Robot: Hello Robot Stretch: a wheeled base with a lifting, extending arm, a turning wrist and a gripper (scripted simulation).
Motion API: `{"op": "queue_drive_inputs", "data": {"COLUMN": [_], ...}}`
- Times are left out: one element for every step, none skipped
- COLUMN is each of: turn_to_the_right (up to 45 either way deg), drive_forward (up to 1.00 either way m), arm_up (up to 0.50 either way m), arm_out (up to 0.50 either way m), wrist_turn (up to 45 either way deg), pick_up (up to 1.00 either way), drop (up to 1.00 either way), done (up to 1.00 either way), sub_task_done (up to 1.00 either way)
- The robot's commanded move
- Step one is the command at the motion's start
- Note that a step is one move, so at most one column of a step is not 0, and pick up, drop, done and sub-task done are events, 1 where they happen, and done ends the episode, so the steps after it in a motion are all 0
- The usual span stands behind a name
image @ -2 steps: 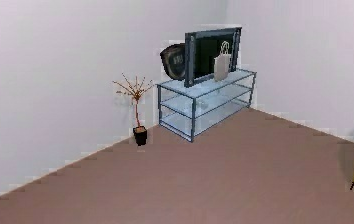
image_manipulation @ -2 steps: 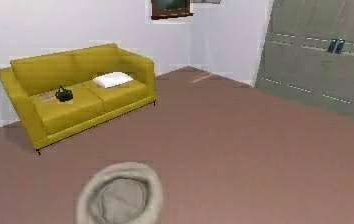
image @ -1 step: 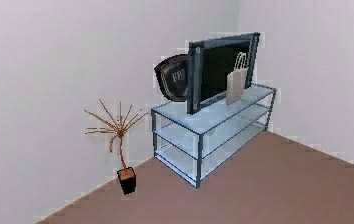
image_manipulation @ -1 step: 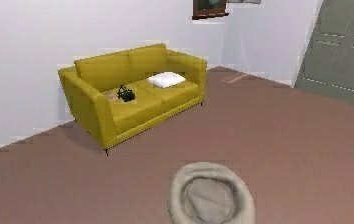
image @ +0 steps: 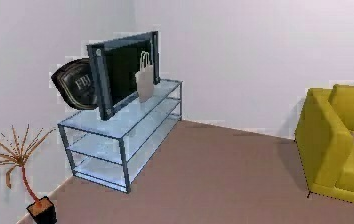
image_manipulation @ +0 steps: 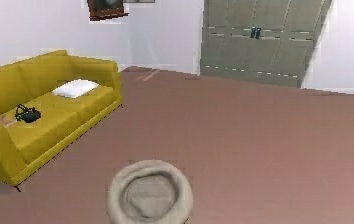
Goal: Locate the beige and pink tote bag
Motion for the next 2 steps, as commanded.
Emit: {"op": "queue_drive_inputs", "data": {"turn_to_the_right": [0.0,3.0], "drive_forward": [1.00,0.00], "arm_up": [0.00,0.00], "arm_out": [0.00,0.00], "wrist_turn": [0.0,0.0], "pick_up": [0.00,0.00], "drop": [0.00,0.00], "done": [0.00,0.00], "sub_task_done": [0.00,0.00]}}
